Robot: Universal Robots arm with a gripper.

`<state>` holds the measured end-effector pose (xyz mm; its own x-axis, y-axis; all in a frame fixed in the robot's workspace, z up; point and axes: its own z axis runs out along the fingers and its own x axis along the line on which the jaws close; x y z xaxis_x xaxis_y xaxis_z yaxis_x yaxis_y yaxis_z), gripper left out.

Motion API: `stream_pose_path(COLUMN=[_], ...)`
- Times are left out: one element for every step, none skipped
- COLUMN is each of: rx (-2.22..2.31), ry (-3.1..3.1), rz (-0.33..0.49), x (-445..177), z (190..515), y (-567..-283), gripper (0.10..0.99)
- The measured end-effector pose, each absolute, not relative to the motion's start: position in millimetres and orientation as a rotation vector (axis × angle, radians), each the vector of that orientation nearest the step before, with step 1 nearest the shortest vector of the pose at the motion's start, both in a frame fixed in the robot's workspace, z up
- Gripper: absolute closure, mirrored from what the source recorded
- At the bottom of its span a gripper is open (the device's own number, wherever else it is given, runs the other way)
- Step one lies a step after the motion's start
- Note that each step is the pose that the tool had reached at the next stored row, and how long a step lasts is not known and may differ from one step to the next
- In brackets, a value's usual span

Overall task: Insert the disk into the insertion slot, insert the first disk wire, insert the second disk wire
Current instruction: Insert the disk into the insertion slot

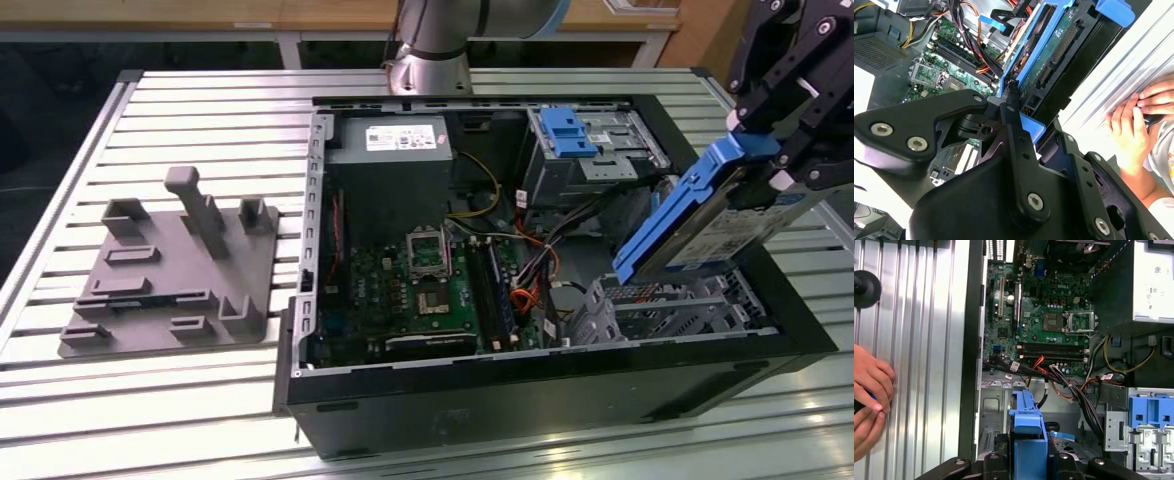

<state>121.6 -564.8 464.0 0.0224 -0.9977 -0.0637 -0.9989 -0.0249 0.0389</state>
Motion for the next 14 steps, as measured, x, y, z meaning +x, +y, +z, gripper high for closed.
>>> stream_pose_path(rx=[-2.234,-2.234,-2.234,-2.234,-2.234,-2.234,-2.234,-2.234,-2.234,-2.234,-2.234,-2.234,-2.234,-2.233], ry=[2.182,2.182,2.182,2.182,2.182,2.182,2.182,2.182,2.182,2.182,2.182,2.183,2.183,2.183], rz=[0.114,0.114,0.114,0.114,0.114,0.114,0.114,0.114,0.114,0.114,0.114,0.114,0.114,0.114], x=[121.5,121.5,121.5,121.6,121.6,121.6,121.6,121.6,121.6,121.6,121.6,121.5,121.6,121.5], z=[463.7,463.3,462.9,462.4,462.0,461.5,461.1,460.6,460.0,459.5,458.9,458.2,457.6,457.1], y=[-564.8,-564.8,-564.8,-564.8,-564.8,-564.8,-564.8,-564.8,-564.8,-564.8,-564.8,-564.8,-564.8,-564.8], gripper=[0.722,0.722,0.722,0.722,0.722,0.722,0.722,0.722,0.722,0.722,0.722,0.722,0.722,0.722])
